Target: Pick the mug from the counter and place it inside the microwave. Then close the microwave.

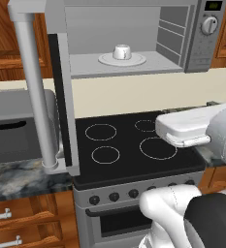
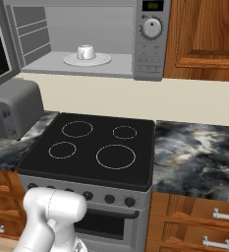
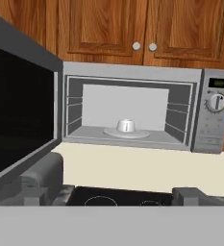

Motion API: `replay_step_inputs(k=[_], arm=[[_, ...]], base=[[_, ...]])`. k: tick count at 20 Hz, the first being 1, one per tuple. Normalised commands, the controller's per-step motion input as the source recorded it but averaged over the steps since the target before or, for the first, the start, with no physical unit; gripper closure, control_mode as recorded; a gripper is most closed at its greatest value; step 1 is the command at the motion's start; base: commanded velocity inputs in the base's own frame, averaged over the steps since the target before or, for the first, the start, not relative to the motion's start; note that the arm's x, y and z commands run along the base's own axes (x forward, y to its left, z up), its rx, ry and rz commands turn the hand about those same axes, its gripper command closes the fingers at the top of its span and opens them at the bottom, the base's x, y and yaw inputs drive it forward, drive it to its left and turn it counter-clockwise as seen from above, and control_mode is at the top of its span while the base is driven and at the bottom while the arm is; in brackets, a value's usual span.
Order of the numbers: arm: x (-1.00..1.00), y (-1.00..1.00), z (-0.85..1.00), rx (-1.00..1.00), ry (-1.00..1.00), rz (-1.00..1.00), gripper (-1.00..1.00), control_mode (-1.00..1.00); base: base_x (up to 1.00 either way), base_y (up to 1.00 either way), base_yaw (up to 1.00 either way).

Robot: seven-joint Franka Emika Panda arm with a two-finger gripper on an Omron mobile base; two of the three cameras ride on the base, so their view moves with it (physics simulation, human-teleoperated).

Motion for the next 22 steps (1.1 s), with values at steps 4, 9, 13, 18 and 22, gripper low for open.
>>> replay_step_inputs(k=[4, 9, 13, 18, 22], arm=[[-0.99, 0.06, 0.11, 0.00, -0.18, 0.00, -1.00, -1.00], [-0.86, 0.01, 0.06, 0.00, -0.09, -0.06, -1.00, -1.00], [-0.72, 0.02, 0.00, 0.00, -0.03, -0.13, -1.00, -1.00], [-0.50, 0.24, -0.06, 0.00, 0.00, -0.24, -1.00, -1.00], [-0.26, 0.54, -0.19, 0.00, 0.00, -0.31, -1.00, -1.00]], base=[[0.00, 0.00, 0.00], [0.00, 0.00, 0.00], [0.00, 0.00, 0.00], [0.00, 0.00, 0.00], [0.00, 0.00, 0.00]])
